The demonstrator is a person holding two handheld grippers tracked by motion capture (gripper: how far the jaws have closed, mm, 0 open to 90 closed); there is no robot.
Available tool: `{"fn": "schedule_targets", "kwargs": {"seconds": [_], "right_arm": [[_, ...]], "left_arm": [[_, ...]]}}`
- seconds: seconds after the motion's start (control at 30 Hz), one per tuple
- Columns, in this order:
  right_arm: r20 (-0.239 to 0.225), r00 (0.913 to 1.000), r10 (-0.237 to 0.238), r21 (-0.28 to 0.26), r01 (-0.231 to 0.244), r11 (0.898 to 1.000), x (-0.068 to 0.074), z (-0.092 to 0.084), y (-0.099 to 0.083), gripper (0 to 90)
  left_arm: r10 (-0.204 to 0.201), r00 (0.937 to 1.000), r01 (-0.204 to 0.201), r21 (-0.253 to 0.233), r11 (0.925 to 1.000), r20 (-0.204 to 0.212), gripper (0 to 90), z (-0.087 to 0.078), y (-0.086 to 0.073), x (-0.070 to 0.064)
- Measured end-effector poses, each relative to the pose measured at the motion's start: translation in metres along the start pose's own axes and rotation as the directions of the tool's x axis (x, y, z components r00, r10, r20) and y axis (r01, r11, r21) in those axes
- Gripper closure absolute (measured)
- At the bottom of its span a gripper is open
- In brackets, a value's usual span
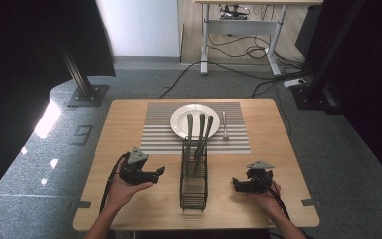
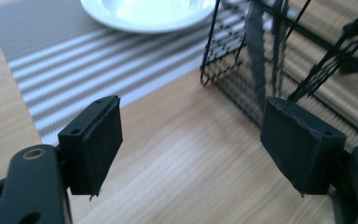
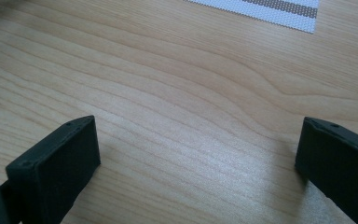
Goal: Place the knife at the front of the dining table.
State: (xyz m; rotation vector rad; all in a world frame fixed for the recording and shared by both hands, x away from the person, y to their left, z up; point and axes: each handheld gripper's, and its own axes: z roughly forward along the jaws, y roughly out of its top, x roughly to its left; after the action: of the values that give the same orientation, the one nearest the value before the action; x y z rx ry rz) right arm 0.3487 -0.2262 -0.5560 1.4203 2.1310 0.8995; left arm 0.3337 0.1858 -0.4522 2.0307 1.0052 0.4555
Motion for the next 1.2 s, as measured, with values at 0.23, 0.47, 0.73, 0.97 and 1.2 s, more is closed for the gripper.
{"fn": "schedule_targets", "kwargs": {"seconds": [0.23, 0.47, 0.73, 0.97, 1.2], "right_arm": [[0.0, 1.0, 0.002, 0.0, -0.002, 1.0, 0.0, 0.0, 0.0, 0.0], [0.0, 1.0, 0.001, 0.0, -0.001, 1.0, 0.0, 0.0, 0.0, 0.0], [-0.003, 1.0, 0.002, 0.0, -0.002, 1.0, 0.001, 0.001, 0.001, 0.0], [-0.004, 1.0, -0.001, -0.001, 0.001, 1.0, 0.001, 0.001, 0.001, 0.0], [-0.003, 1.0, 0.0, 0.0, 0.0, 1.0, 0.001, 0.001, 0.001, 0.0]], "left_arm": [[0.004, 0.9994, -0.003, -0.036, 0.9994, 0.036, 22.6, 0.003, 0.027, -0.002], [0.008, 0.9979, -0.005, -0.06, 0.9982, 0.064, 26.4, 0.008, 0.05, -0.006], [0.011, 0.997, -0.007, -0.058, 0.9983, 0.077, 27.8, 0.019, 0.066, -0.01], [0.014, 0.9961, -0.008, -0.067, 0.9977, 0.087, 29.9, 0.026, 0.076, -0.013], [0.006, 0.9965, 0.001, -0.076, 0.9971, 0.084, 33.2, 0.04, 0.086, -0.014]]}}
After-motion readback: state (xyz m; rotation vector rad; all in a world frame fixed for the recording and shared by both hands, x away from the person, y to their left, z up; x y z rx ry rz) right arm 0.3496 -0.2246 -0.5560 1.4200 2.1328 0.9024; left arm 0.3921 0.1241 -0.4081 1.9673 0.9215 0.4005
